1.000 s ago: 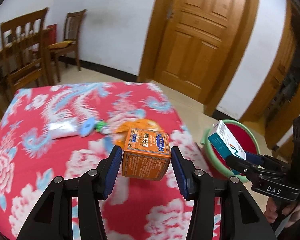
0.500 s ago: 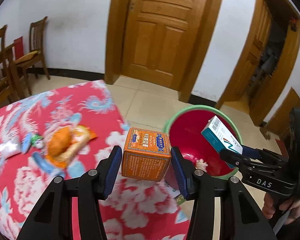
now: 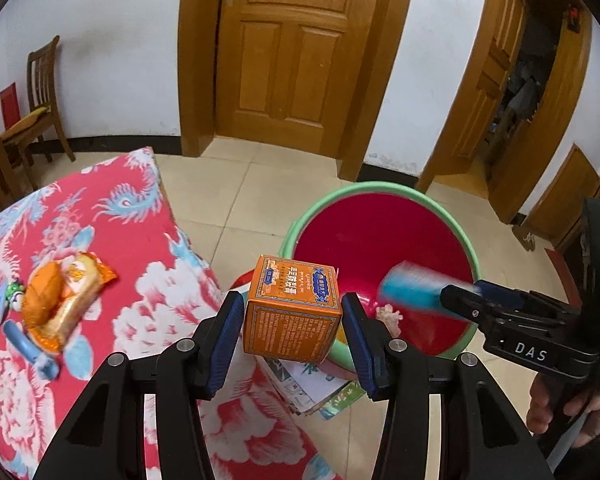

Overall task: Collect trash
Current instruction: 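Carry both boxes over the red bucket and open both tools, then move both open tools back over the table toward the silver foil packet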

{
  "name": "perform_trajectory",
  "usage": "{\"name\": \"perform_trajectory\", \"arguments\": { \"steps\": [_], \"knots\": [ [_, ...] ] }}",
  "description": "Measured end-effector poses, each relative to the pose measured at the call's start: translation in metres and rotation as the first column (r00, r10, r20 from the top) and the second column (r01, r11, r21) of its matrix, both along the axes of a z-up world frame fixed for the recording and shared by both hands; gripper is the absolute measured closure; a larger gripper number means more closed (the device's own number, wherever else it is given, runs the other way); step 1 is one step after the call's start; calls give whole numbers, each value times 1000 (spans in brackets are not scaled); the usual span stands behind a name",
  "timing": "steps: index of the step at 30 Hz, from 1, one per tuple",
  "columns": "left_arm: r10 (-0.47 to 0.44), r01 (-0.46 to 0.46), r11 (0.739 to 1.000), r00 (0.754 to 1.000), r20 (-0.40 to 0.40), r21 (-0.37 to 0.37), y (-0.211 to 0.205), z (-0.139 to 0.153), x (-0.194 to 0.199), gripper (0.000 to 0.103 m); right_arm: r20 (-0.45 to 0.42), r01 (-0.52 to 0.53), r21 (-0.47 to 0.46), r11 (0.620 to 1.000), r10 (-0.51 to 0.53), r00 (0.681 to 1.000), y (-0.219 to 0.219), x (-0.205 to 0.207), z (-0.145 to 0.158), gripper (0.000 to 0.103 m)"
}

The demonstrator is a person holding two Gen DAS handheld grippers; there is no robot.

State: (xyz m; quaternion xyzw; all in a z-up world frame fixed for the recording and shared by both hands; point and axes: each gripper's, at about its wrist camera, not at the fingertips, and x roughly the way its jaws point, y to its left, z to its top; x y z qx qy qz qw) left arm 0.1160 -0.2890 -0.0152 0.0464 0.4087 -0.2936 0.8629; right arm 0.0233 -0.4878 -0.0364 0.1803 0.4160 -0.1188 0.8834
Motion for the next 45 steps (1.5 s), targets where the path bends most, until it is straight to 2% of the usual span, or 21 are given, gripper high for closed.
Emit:
{"name": "perform_trajectory", "arguments": {
  "steps": [18, 21, 32, 45],
  "knots": [
    [-98, 99, 995, 994, -40, 26, -52, -22, 4, 50, 56, 48, -1, 999, -47, 997, -16, -13, 9, 37],
    [-99, 100, 995, 994, -40, 21, -53, -21, 3, 45, 58, 54, 0, 999, -54, 997, -17, -14, 10, 37],
    [-76, 76, 997, 996, -36, -10, -39, -12, 0, 43, 59, 52, 1, 999, -52, 997, -12, -16, 12, 37],
    [21, -22, 999, 1000, -10, -43, 11, 8, 1, 43, 73, -1, 3, 1000, 1, 997, 16, -10, 23, 37]
  ]
}}
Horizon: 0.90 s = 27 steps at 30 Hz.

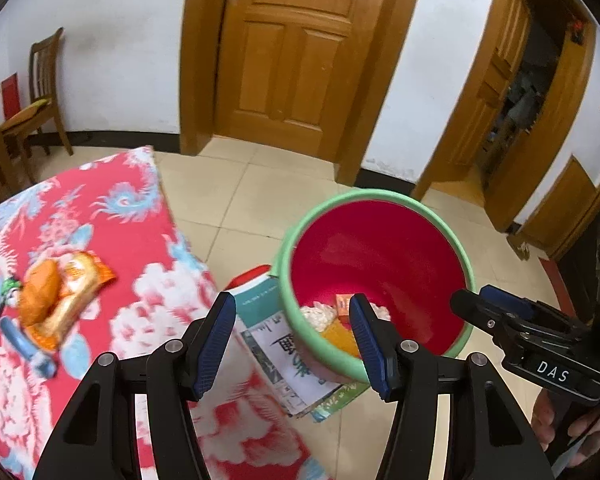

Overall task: Collect trash
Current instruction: 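Move both open tools back over the table toward the silver foil packet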

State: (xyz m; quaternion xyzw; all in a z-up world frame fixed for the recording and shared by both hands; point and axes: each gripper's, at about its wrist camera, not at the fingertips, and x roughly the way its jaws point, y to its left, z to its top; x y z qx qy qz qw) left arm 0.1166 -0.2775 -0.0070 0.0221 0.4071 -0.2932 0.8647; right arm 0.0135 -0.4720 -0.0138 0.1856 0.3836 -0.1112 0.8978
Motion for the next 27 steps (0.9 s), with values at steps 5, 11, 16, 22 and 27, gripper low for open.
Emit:
{"name": "perform_trajectory", "arguments": {
  "steps": [5, 11, 16, 22, 27],
  "knots": [
    [54, -54, 999, 998, 16, -10, 28, 7, 3, 43, 7, -42, 2, 999, 42, 999, 20, 7, 5, 37],
    [126, -126, 992, 992, 24, -18, 65, 10, 10, 43, 10, -112, 0, 994, 112, 994, 55, 22, 9, 37],
    [192, -191, 981, 981, 36, -24, 100, 13, 14, 43, 9, -168, -3, 986, 168, 986, 82, 36, 12, 37],
    [263, -262, 965, 964, 34, -25, 140, 12, 20, 43, 6, -235, -6, 972, 235, 972, 117, 53, 15, 37],
    [322, -321, 947, 946, 29, -22, 173, 9, 26, 43, -2, -284, 2, 959, 284, 959, 145, 68, 13, 37]
  ]
}}
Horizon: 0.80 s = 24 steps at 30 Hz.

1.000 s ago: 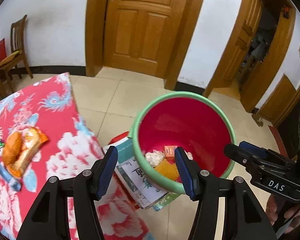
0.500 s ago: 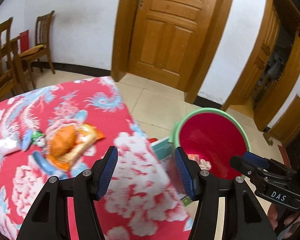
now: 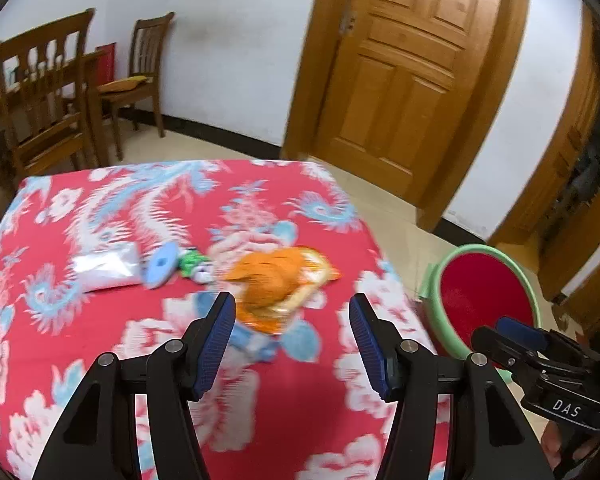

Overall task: Collect trash
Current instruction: 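Move both open tools back over the table toward the silver foil packet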

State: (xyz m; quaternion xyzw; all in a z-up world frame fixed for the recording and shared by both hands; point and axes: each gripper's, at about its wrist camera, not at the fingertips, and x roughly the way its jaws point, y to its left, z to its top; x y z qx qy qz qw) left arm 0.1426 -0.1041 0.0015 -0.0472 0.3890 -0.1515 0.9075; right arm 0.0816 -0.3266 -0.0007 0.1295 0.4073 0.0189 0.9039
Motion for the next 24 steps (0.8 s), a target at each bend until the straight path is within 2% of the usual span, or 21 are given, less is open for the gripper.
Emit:
{"name": "perform_trajectory", "arguments": {
  "steps": [14, 24],
  "knots": [
    [127, -127, 992, 992, 9, 15, 75, -2, 15, 42, -10, -93, -11, 996, 93, 996, 59, 32, 1, 37],
    [230, -230, 973, 973, -16, 27, 120, -17, 37, 42, -23, -155, -14, 988, 155, 988, 94, 64, -5, 37]
  ]
}}
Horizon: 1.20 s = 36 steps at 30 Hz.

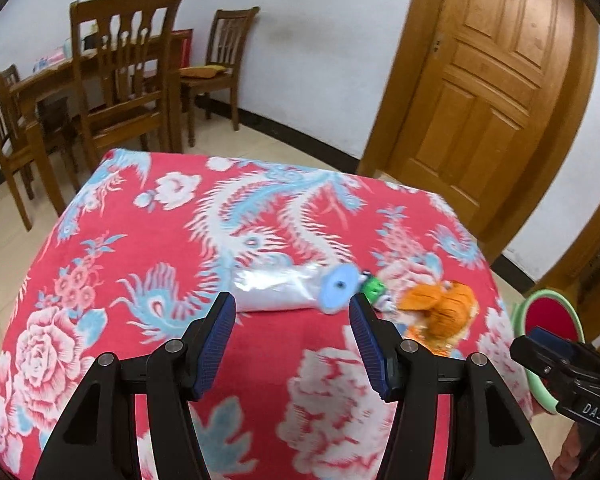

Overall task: Collect trash
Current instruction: 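Move both open tools back over the table toward the silver foil packet, then grasp the silver foil packet with the left tool while the right tool grasps the orange bow-shaped item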

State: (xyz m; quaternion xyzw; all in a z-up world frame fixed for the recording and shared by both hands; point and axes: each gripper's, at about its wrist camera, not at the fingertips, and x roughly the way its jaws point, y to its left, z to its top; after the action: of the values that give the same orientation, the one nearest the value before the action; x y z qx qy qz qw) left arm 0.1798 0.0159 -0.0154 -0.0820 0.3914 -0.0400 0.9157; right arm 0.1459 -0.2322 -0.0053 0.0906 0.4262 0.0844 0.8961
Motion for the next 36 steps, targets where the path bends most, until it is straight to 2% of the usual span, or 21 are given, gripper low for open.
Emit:
{"name": "perform_trajectory", "arguments": {
  "steps": [3, 5, 9, 19, 28, 30, 32, 36],
  "knots": [
    [14, -14, 1000, 1000, -17, 4, 7, -7, 10, 42, -7, -15, -3, 1000, 15, 1000, 10, 12, -2, 37],
    [18, -17, 1000, 999, -28, 11, 9, -13, 16, 36, -8, -23, -5, 1000, 23, 1000, 17, 20, -4, 37],
    [17, -13, 997, 999, -44, 73, 9, -25, 28, 36, -13, -23, -6, 1000, 23, 1000, 27, 34, -9, 37],
    [22, -23, 1000, 998, -66, -10, 20, -41, 44, 36, -43, -20, -16, 1000, 19, 999, 33, 56, -27, 37],
    [9, -14, 997, 999, -49, -82, 22, -45, 51, 36, -37, -6, -9, 1000, 5, 999, 28, 60, -32, 48],
    [9, -13, 996, 999, -49, -92, 23, -45, 52, 46, -33, -3, -5, 1000, 2, 999, 26, 60, -32, 55],
    [8, -13, 995, 999, -52, -94, 24, -45, 51, 72, -31, -10, 9, 1000, 11, 999, 25, 60, -32, 63],
    [1, -9, 994, 998, -66, -113, 27, -46, 50, 81, -25, -23, 13, 1000, 24, 999, 27, 59, -31, 70]
  ]
}}
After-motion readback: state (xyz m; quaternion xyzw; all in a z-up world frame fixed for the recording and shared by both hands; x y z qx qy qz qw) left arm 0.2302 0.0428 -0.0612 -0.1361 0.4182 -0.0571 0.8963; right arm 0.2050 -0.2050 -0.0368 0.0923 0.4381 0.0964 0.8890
